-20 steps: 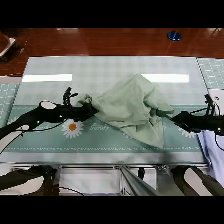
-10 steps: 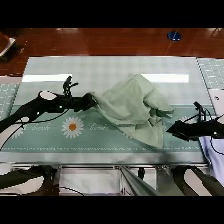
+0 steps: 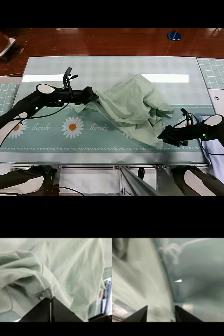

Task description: Fold the shirts.

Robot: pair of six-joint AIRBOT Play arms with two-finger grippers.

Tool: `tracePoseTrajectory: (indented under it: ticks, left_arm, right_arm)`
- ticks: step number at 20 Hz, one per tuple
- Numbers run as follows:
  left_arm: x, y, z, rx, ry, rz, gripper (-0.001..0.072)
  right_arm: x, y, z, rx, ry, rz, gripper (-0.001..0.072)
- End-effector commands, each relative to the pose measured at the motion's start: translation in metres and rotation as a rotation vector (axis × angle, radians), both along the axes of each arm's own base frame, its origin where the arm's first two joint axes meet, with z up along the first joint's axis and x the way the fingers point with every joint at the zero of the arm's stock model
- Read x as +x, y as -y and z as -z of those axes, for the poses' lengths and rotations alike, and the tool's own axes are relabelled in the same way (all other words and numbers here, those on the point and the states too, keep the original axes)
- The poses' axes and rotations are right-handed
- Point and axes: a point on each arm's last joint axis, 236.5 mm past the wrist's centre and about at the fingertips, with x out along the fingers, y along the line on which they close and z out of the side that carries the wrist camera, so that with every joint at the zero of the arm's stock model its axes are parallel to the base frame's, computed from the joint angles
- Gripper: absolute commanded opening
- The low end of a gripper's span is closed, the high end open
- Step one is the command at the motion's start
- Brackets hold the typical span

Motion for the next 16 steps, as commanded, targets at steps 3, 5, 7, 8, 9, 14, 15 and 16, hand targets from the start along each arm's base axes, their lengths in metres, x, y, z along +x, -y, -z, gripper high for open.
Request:
tracePoseTrajectory:
  ticks: [3,5,7,8,9,14,15,16]
  left_arm:
    - [0.004,0.0,-0.007,-0.007,0.015,-0.001,0.0017]
    - [0.019,-0.005,-0.047,-0.044,0.087,0.005,0.0017]
    - [0.046,-0.023,-0.119,-0.072,0.254,-0.037,0.0017]
    - [0.06,-0.038,-0.171,-0.082,0.375,-0.079,0.0017]
    - [0.068,-0.055,-0.228,-0.088,0.508,-0.127,0.0017]
    - [0.003,-0.136,-0.472,-0.053,1.098,-0.356,0.0017]
    - [-0.02,-0.153,-0.501,0.006,1.194,-0.403,0.0016]
    - [-0.043,-0.167,-0.522,0.058,1.268,-0.447,0.0016]
  right_arm:
    - [0.046,-0.049,-0.007,0.091,0.147,-0.111,0.0023]
    - [0.075,-0.056,-0.049,0.122,0.259,-0.206,0.002]
    - [0.132,-0.044,-0.119,0.065,0.479,-0.221,0.002]
    - [0.165,-0.037,-0.175,0.028,0.636,-0.208,0.002]
    - [0.191,-0.029,-0.24,-0.014,0.808,-0.198,0.002]
    - [0.167,-0.002,-0.523,-0.285,1.476,-0.141,0.002]
    - [0.142,0.0,-0.56,-0.337,1.568,-0.119,0.002]
    - [0.118,0.003,-0.586,-0.389,1.641,-0.104,0.002]
